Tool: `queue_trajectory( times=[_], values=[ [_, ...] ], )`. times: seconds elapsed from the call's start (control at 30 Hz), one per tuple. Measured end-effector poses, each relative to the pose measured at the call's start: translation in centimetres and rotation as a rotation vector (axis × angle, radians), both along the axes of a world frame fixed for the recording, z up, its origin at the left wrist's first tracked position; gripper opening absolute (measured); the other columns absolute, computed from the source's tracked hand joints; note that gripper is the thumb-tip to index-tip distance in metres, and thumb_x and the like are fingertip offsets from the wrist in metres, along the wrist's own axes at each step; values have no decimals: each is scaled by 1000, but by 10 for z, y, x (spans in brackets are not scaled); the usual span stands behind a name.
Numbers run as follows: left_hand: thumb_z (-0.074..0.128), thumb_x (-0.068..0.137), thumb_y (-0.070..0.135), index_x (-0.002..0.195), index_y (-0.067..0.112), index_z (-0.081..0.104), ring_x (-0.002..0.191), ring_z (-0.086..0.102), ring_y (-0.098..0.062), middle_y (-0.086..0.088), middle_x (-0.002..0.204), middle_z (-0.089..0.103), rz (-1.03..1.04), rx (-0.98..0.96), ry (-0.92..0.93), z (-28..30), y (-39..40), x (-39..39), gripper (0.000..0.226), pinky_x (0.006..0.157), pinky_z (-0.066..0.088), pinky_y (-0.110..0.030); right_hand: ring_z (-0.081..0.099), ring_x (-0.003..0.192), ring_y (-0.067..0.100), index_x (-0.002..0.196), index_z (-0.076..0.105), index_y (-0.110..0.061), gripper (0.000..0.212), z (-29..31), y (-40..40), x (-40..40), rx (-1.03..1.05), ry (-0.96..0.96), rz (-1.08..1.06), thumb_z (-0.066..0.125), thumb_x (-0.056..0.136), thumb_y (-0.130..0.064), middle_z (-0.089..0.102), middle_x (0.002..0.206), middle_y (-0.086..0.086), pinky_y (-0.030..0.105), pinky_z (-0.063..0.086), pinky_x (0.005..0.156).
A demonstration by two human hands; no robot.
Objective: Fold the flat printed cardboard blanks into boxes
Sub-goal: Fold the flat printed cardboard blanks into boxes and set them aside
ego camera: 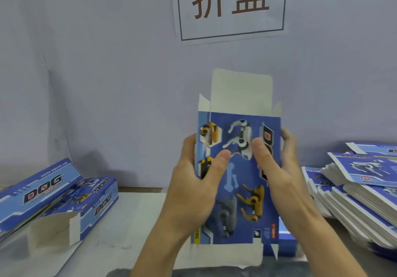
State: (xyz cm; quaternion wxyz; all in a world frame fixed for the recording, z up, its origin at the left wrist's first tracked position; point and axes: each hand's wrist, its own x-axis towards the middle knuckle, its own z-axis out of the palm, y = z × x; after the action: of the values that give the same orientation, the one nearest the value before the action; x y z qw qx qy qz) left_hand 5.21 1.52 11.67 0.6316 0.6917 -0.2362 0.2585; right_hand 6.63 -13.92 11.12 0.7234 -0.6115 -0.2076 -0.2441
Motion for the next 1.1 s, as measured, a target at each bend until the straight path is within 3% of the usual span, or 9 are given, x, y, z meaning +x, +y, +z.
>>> queue_trajectory(
  times=[0.13, 0.23, 0.3, 0.37, 0.53, 0.7, 0.8, 0.93, 1.1],
  values=[
    [67, 89, 35, 117, 28, 58, 99, 74, -17, 4, 105, 75, -122, -114, 68, -2, -2, -5, 30, 76, 60, -24, 70, 89, -5, 138, 35, -51, 68, 4, 3, -6, 10, -88, -95, 65, 77, -52, 68, 107, -28, 11, 54, 62],
    [67, 85, 42, 127, 25, 49, 102, 73, -27, 0, 108, 73, -68, -274, 79, 3, 6, -7, 49, 73, 61, -32, 53, 93, -31, 124, 30, -62, 56, 5, 15, -14, -65, -139, -98, 64, 81, -53, 50, 99, -59, -4, 43, 67],
    [67, 74, 65, 143, 39, 33, 113, 68, -29, 2, 124, 67, 74, -298, 43, 9, 11, -6, 81, 87, 60, -45, 60, 100, -20, 129, 35, -60, 54, 3, 27, -17, -105, -155, -13, 66, 85, -52, 58, 108, -48, 3, 50, 74],
    [69, 65, 79, 148, 46, 23, 114, 68, -18, 10, 126, 67, 196, -264, -56, 13, 14, -7, 101, 94, 58, -42, 71, 98, 1, 138, 40, -45, 57, -1, 37, -17, -134, -178, 62, 68, 89, -40, 69, 109, -26, 16, 58, 74],
    [66, 81, 49, 142, 31, 41, 84, 74, -2, 26, 98, 72, 259, -151, -232, 16, 21, -5, 68, 61, 59, -19, 73, 94, 9, 146, 29, -43, 74, 2, 37, -17, -122, -173, 101, 71, 86, -34, 72, 107, -18, 18, 58, 72],
    [62, 85, 53, 136, 35, 47, 85, 74, -5, 22, 101, 72, 175, -96, -201, 16, 7, -9, 55, 62, 62, -27, 66, 111, 2, 145, 25, -56, 77, 5, 22, -13, -48, -142, 101, 65, 85, -30, 61, 125, -28, 14, 56, 79],
    [65, 87, 53, 132, 41, 50, 86, 74, -5, 21, 102, 73, 166, -109, -211, 16, 4, -10, 49, 67, 63, -30, 58, 125, 3, 149, 26, -51, 68, 7, 22, -13, -43, -188, 96, 56, 91, -36, 53, 143, -20, 19, 54, 90],
    [68, 81, 49, 122, 39, 58, 85, 76, -10, 11, 98, 75, 118, -150, -163, 15, 4, -10, 44, 60, 61, -26, 64, 120, 18, 137, 43, -54, 48, 7, 23, -12, -70, -135, 41, 53, 90, -50, 62, 134, -10, 46, 57, 93],
    [69, 79, 66, 97, 41, 58, 87, 74, -23, -7, 103, 69, 141, -114, -54, 13, 6, -8, 33, 65, 62, -40, 70, 76, 34, 110, 55, -29, 36, 9, 20, -19, -3, -59, 97, 49, 91, -59, 68, 88, 15, 46, 59, 57]
  ],
)
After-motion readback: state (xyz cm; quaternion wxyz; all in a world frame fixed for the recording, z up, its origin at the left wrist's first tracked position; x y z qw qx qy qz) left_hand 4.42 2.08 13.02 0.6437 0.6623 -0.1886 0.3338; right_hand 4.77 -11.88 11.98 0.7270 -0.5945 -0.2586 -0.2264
